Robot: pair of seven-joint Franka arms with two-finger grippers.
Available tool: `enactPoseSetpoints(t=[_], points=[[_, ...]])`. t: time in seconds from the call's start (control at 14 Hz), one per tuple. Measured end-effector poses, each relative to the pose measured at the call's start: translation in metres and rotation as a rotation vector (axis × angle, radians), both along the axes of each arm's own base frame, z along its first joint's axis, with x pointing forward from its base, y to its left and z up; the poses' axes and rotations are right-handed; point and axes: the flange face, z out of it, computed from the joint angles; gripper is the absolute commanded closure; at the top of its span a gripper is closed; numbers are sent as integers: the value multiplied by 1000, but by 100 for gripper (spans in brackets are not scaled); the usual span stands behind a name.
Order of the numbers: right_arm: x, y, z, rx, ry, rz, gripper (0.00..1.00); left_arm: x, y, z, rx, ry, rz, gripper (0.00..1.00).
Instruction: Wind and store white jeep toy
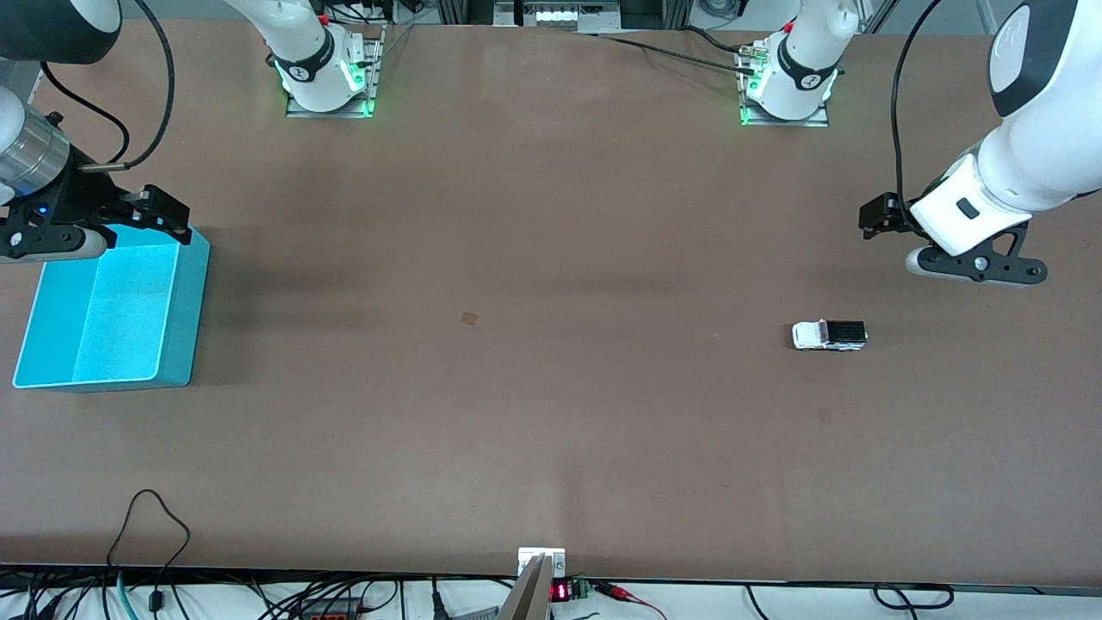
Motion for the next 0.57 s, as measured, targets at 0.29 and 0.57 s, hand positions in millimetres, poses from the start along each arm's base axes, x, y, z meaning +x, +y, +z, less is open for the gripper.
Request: enactPoseSetpoints(t=[0.29,0.57], points=[[0,0,0,0,0,0,0,14,8,-13,1,16,16,0],[0,0,0,0,0,0,0,17,10,-18,3,26,20,0]])
